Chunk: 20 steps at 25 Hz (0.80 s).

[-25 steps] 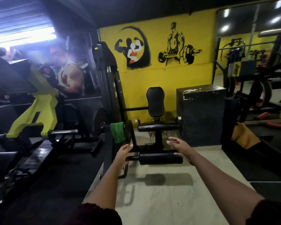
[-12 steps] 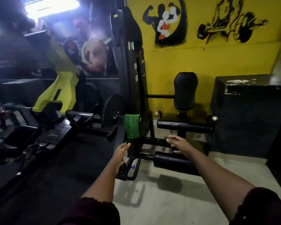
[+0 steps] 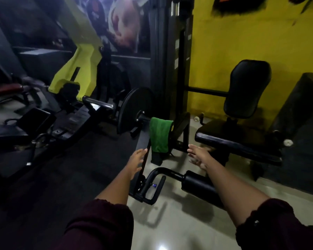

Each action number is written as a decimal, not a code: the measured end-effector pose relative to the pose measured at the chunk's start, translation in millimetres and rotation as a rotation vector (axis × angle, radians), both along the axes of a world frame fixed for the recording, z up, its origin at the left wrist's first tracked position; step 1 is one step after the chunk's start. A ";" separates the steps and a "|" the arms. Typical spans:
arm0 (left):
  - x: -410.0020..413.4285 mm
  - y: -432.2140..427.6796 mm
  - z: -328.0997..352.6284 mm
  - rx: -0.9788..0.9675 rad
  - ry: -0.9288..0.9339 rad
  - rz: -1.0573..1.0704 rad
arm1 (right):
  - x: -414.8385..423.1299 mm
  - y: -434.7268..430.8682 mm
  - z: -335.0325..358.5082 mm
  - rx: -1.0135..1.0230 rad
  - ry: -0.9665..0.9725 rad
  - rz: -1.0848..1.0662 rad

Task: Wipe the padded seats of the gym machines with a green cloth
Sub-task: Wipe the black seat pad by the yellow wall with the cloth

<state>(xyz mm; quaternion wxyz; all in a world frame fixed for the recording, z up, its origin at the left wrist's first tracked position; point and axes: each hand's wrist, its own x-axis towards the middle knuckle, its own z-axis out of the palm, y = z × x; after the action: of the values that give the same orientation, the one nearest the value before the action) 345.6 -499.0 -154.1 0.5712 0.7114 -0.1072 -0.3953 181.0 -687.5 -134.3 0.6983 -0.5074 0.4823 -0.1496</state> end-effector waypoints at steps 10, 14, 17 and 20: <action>85.1 -91.4 -42.7 0.040 0.110 0.322 | 167.7 -129.7 -62.0 0.015 0.196 0.287; 100.8 -104.6 -46.1 0.018 0.146 0.474 | 228.3 -145.2 -112.9 0.138 0.218 0.321; 95.9 -103.0 -50.8 0.032 0.166 0.522 | 245.9 -146.4 -158.5 0.018 0.386 0.208; 84.3 -101.1 -52.6 0.077 0.170 0.537 | 233.9 -130.8 -131.8 -0.171 0.443 0.210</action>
<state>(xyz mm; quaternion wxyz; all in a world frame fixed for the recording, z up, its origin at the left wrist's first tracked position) 429.9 -600.1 -206.7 0.6349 0.6997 0.1484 -0.2920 414.9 -818.3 -266.1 0.5420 -0.6322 0.5537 -0.0017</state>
